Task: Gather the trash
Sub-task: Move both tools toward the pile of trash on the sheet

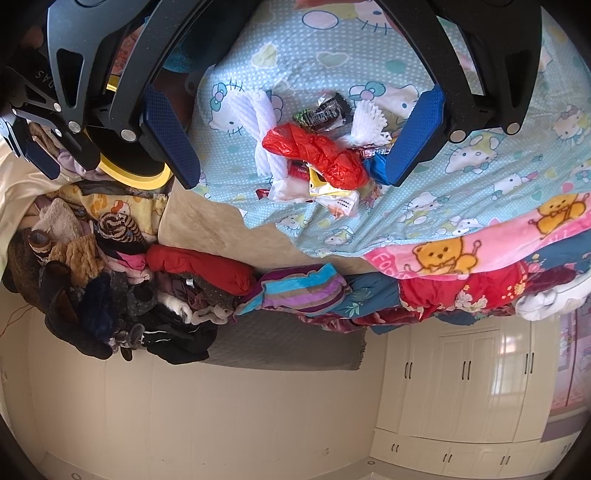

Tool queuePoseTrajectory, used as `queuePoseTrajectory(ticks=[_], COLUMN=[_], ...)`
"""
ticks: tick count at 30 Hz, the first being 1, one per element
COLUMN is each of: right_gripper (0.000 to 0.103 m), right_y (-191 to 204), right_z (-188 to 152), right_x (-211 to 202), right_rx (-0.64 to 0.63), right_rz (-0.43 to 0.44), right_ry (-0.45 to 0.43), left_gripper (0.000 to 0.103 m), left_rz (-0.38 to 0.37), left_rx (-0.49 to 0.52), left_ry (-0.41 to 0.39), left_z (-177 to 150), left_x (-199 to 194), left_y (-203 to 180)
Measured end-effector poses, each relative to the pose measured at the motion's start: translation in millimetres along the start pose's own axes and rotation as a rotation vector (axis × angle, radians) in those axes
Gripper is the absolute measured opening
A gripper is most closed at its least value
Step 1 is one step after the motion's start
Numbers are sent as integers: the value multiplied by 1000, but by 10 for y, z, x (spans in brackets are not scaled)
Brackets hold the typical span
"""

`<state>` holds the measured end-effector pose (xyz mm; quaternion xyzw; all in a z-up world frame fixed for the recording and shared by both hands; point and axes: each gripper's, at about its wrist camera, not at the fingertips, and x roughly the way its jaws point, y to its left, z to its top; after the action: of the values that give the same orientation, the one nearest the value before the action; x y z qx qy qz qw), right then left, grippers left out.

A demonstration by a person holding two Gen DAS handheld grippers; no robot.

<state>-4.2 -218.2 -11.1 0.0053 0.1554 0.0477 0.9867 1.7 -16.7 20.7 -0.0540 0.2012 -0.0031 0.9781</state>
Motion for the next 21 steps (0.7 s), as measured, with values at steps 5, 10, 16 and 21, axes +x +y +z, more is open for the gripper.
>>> queuePoseTrajectory(ticks=[5,10,16,21], right_gripper=[97,97,97,97], right_y=[-3,-5,-18,-2], right_z=[3,-2,-8,-16], right_x=[0,5,17,29], right_rx=[3,4,5,2], right_rz=[0,0,3,5], right_ry=[2,5,8,10], left_gripper=[92,92,92,92], left_rz=[1,-1,-17,-23], left_rx=[-1,-2,-14,-16], left_ry=[-2,-4,11,15], left_z=[-25,-35,-50,-76], left_x=[-9,-12,4,36], left_y=[16,15,46,57])
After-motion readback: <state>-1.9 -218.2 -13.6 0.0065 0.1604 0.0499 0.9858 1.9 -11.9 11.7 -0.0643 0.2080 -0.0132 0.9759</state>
